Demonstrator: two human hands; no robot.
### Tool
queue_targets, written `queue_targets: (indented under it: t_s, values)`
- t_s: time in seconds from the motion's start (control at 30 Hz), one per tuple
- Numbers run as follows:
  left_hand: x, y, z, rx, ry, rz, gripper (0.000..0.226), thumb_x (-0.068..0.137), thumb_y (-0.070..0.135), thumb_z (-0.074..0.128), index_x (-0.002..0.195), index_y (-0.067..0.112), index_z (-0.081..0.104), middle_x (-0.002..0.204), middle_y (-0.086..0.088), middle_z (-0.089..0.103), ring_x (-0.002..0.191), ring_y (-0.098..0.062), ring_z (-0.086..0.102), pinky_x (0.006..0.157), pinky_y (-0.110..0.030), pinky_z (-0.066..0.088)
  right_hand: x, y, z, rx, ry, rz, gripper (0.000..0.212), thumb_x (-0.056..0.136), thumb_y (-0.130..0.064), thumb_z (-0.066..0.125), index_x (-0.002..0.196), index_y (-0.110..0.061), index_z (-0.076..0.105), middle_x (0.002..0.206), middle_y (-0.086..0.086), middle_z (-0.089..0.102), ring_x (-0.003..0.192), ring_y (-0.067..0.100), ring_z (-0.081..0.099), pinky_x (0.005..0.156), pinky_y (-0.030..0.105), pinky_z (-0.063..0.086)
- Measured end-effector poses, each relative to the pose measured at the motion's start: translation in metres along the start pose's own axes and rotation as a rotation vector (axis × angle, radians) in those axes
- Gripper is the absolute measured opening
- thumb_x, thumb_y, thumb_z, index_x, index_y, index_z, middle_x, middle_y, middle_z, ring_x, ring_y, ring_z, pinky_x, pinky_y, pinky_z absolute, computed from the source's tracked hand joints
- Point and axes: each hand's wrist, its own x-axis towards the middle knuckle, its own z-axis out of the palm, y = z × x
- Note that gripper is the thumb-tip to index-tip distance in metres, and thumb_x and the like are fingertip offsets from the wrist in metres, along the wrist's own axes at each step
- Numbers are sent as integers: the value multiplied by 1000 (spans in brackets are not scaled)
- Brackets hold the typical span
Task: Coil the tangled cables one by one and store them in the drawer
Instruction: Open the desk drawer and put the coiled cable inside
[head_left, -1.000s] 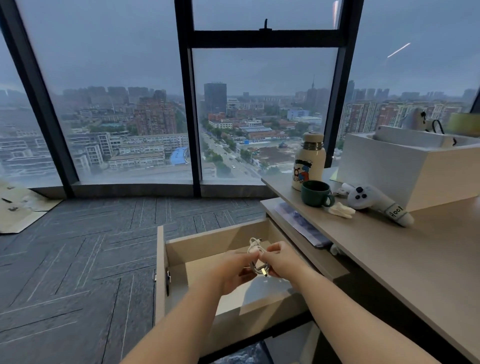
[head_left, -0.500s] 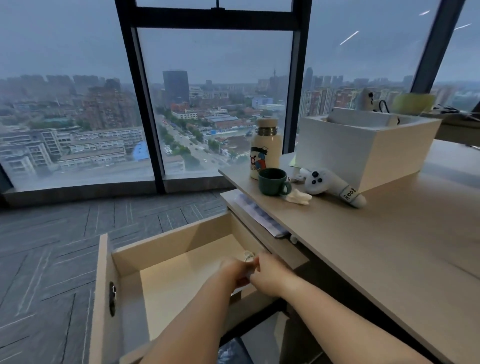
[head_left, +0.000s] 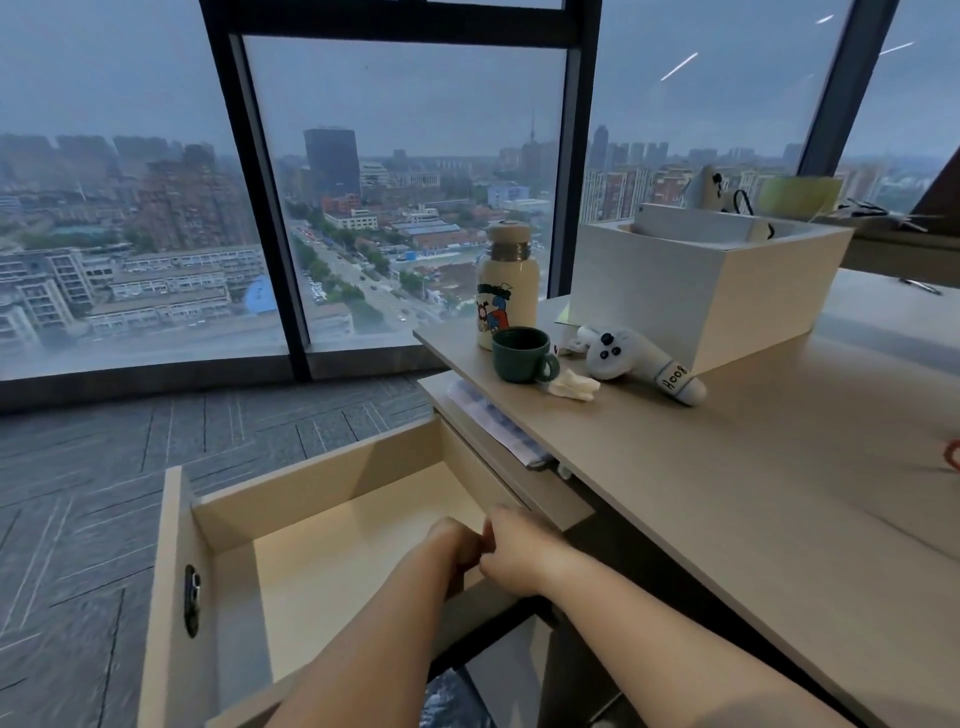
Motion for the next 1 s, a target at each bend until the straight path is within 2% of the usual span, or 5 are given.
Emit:
queue_targets:
  t_s: [0.3,0.53,0.7,0.83,1.0]
  values:
    - [0,0,-1,-11,-6,14,25,88,13,53,68,6,39,91,-13,53,89,-18,49,70,-30,35,2,-1,0,-42,-1,9,37,89,-23,53,124,-13,47,120,8,55,108,25,54,92,42,49]
    - [4,-3,-3,-72,-61,-11,27,86,22,58,67,8,44,69,-5,44,75,-20,45,67,-28,37,2,-2,1,-9,11,8,41,90,-22,54,129,-14,43,119,8,56,107,24,56,92,41,50]
    - [-4,-5,-11,-410,-49,-35,28,89,30,61,78,6,52,75,-6,53,62,-16,49,57,-21,40,-7,-7,-7,88,25,-10,34,95,-21,50,128,-16,43,116,7,56,104,21,57,91,38,50]
    - [-24,2,-33,-744,334,212,33,91,29,60,116,8,50,105,-11,59,96,-27,57,81,-35,46,-26,-18,-21,307,131,-68,25,97,-21,46,121,-24,49,117,0,57,105,14,57,91,34,50]
    - [-101,38,-52,-926,440,624,18,97,25,50,105,12,59,90,-6,60,84,-22,57,78,-39,48,-66,-31,-62,674,401,-163,5,96,-33,50,98,-30,53,94,-7,62,87,7,61,79,27,53]
